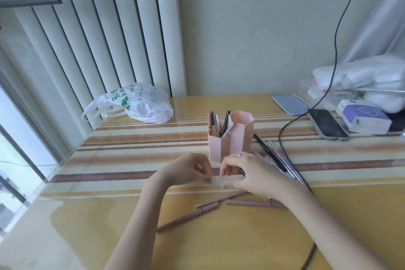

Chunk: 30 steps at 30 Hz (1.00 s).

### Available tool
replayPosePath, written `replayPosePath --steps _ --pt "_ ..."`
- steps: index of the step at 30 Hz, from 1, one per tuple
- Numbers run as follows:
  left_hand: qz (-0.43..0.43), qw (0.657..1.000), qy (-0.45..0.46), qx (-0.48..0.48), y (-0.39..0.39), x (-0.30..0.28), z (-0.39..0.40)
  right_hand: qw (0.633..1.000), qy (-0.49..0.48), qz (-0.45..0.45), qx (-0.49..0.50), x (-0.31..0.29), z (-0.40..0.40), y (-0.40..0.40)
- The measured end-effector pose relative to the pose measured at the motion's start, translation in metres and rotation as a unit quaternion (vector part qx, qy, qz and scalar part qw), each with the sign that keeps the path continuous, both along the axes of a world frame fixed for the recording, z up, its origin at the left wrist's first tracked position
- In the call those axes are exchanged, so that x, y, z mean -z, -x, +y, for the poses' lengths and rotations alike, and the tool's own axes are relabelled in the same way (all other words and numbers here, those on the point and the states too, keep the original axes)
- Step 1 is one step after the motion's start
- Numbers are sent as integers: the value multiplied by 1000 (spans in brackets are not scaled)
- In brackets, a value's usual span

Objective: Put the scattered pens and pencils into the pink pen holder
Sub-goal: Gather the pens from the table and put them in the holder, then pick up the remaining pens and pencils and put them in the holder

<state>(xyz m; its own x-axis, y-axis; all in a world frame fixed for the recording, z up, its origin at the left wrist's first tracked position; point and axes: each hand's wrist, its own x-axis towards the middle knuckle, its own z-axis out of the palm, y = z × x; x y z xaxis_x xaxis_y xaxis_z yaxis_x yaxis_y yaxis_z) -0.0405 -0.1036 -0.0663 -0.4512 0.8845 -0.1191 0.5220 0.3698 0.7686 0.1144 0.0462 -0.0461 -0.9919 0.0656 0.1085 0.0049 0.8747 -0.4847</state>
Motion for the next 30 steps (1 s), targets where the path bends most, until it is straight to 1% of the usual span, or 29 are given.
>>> replayPosePath --steps 1,2,4,6,8,10,13,16,18,21,27,30 --pt "25 999 31 0 -4 -3 -2 999 -3 -37 -4 10 -1 -3" --pt "47 996 69 1 -8 -7 -5 999 -8 -48 -5 16 -3 -6" --pt "80 984 156 9 -19 -12 -14 999 -30 -30 14 24 -4 -10" --pt "96 974 206 15 -31 -13 -22 998 -54 -9 30 25 -6 -12" --pt "112 972 205 14 -41 -12 -27 998 -54 -14 18 22 -11 -16" --pt "126 973 193 9 -48 -12 -28 998 -58 -40 -2 21 -15 -20" --pt "167 968 187 -8 -58 -11 -27 995 -85 -48 2 25 -16 -20" --pt "209 967 146 -24 -69 -8 -24 992 -109 -64 7 28 -16 -20" --pt "246 962 120 -7 -77 -6 -21 991 -115 -63 3 28 -17 -21" --pt "268 959 91 13 -84 -2 -18 995 -89 -47 4 29 -17 -22" --pt "324 938 121 26 -86 4 -11 998 -38 -37 34 27 -15 -26" --pt "317 942 109 30 -83 4 -12 997 -6 -57 50 23 -10 -30"
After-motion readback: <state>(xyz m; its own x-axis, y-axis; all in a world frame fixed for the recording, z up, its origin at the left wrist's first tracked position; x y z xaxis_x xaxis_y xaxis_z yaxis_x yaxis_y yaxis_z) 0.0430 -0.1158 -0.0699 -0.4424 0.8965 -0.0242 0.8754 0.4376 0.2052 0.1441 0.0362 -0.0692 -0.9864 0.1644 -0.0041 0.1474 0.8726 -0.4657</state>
